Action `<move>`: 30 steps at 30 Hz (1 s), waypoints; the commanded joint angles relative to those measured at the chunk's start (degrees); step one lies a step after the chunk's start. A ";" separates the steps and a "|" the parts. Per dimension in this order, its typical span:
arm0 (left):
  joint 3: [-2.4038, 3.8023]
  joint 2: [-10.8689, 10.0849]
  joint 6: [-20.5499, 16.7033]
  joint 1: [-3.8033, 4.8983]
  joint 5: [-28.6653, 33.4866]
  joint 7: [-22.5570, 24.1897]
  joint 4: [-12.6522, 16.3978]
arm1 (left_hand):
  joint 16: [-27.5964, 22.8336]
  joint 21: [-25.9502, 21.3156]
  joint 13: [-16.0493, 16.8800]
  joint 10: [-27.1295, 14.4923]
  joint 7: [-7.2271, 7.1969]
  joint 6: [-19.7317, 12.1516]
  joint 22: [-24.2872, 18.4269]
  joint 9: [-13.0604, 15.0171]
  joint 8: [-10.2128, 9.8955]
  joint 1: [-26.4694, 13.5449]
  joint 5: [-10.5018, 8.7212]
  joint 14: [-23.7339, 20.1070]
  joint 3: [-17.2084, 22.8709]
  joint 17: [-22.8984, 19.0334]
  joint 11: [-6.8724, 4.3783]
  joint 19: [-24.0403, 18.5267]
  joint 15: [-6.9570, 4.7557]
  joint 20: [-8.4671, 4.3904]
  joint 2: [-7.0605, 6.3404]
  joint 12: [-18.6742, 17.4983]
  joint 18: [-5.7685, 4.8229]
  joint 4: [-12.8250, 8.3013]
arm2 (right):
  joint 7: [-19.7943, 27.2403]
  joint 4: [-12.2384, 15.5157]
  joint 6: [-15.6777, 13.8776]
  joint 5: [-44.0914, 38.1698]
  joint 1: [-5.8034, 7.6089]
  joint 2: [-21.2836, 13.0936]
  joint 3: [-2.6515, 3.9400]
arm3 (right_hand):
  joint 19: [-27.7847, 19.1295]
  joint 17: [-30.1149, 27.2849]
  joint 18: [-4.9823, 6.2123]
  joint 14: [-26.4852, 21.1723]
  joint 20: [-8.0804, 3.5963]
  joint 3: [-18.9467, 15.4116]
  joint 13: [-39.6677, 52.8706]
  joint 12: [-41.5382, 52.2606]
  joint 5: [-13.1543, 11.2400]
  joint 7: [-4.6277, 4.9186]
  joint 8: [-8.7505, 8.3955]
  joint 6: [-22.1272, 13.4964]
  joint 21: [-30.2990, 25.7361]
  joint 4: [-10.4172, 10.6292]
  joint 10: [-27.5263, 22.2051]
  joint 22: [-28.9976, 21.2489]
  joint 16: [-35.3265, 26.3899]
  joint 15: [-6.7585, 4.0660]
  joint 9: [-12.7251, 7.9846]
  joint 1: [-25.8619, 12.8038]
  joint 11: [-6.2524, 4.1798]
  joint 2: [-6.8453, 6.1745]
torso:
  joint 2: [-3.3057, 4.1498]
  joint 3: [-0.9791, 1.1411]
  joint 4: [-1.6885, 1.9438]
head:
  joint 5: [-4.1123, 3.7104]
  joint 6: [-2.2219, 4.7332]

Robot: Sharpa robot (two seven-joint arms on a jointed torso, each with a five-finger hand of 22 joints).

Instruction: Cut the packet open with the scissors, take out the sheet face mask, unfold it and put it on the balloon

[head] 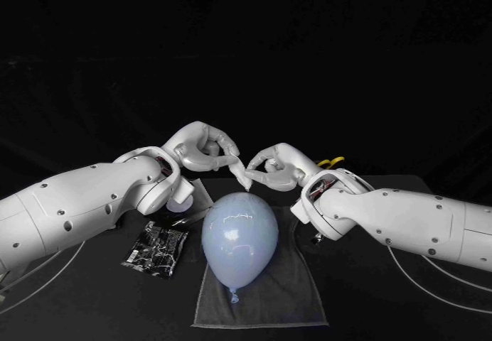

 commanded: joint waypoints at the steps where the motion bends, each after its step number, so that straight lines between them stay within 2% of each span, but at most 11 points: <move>1: 0.05 0.00 0.61 0.09 0.35 0.27 0.14 | 0.09 0.28 0.08 -0.19 0.09 -0.37 0.07 0.07 0.25 -0.47 0.32 0.25 0.30 0.08 -0.03 -0.37 0.12 0.15 0.35 0.25 0.96 -0.11 | 3.42 -0.06 -0.54 6.27 -0.01 -0.15 0.04 | 0.50 15.05 -0.26 6.07 -0.51 0.10 10.40 0.36 -0.04 -0.27 0.51 0.25 0.39 -0.53 2.08 10.94 0.23 -0.45 0.45 1.20 -0.39 0.14 | 0.02 -0.03 0.03 | -0.08 -0.04; 7: 0.05 -0.05 0.58 0.09 0.35 0.21 0.12 | 0.09 0.30 0.08 -0.21 0.10 -0.39 0.09 0.09 0.26 -0.52 0.32 0.24 0.35 0.06 -0.02 -0.37 0.12 0.15 0.36 0.25 0.96 -0.15 | 4.81 -0.07 -0.50 10.04 -0.01 -0.38 0.04 | 0.47 15.05 -0.27 6.07 -0.74 0.52 10.51 0.46 -0.03 -0.32 1.02 -0.38 0.36 -2.04 2.19 10.93 0.23 -0.60 0.95 2.85 -0.49 -0.53 | -0.01 0.00 0.03 | -0.05 -0.11; 11: 0.05 -0.06 0.55 0.09 0.35 0.20 0.10 | 0.07 0.31 0.08 -0.22 0.11 -0.41 0.11 0.10 0.27 -0.56 0.32 0.21 0.40 0.01 -0.01 -0.36 0.13 0.15 0.35 0.25 0.96 -0.18 | 4.53 -0.04 -0.50 10.62 -0.01 -0.52 0.04 | 0.52 15.05 -0.31 6.07 -0.77 0.91 11.07 1.25 -0.03 -0.28 1.40 -0.37 0.52 -2.59 2.68 10.97 0.23 -0.60 1.25 3.42 -0.49 -0.51 | -0.04 -0.01 0.04 | -0.06 -0.11; 19: 0.05 -0.16 0.56 0.09 0.35 0.27 0.12 | 0.07 0.30 0.08 -0.25 0.12 -0.44 0.08 0.12 0.28 -0.63 0.33 0.22 0.45 0.03 0.00 -0.39 0.14 0.15 0.34 0.25 0.97 -0.23 | 3.37 0.05 -1.72 9.80 -0.01 -1.04 0.04 | 0.51 15.05 -0.30 6.07 -0.79 1.32 11.49 1.85 -0.04 -0.24 1.96 -0.16 0.49 -2.78 3.06 10.96 0.23 -0.58 1.74 3.51 -0.46 -0.24 | -0.03 -0.01 0.00 | -0.18 -0.09; 30: 0.03 -0.80 0.70 0.10 -0.09 -0.17 0.13 | 0.07 0.34 0.08 -0.27 0.12 -0.46 0.13 0.16 0.32 -0.69 0.32 0.21 0.55 0.02 0.01 -0.38 0.14 0.16 0.30 0.27 0.96 -0.36 | 4.52 0.00 -3.78 11.90 -0.01 -2.15 0.11 | 0.59 15.05 -0.34 6.07 -0.80 1.44 11.67 2.13 -0.04 -0.24 2.18 -0.12 0.71 -2.80 3.23 11.01 0.23 -0.59 1.96 3.41 -0.46 -0.17 | -0.04 0.04 0.00 | -0.59 0.07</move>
